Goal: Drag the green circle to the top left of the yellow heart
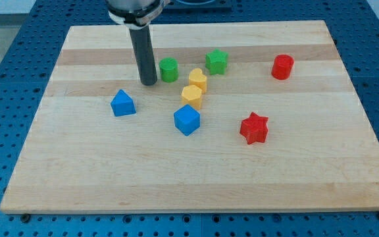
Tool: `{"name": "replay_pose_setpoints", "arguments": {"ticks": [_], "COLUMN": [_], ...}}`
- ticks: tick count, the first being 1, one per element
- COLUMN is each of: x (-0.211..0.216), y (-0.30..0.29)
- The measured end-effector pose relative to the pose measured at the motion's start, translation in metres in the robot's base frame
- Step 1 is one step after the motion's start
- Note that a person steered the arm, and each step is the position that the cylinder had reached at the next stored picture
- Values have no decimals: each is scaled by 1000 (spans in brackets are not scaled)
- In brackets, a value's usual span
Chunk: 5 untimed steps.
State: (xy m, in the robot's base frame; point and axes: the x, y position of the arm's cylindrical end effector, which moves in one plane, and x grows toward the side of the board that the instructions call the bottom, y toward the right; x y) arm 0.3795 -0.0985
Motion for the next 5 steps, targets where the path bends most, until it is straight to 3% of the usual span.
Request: {"name": "replay_pose_setpoints", "arguments": {"ticks": [5], "x": [-18], "y": [27]}}
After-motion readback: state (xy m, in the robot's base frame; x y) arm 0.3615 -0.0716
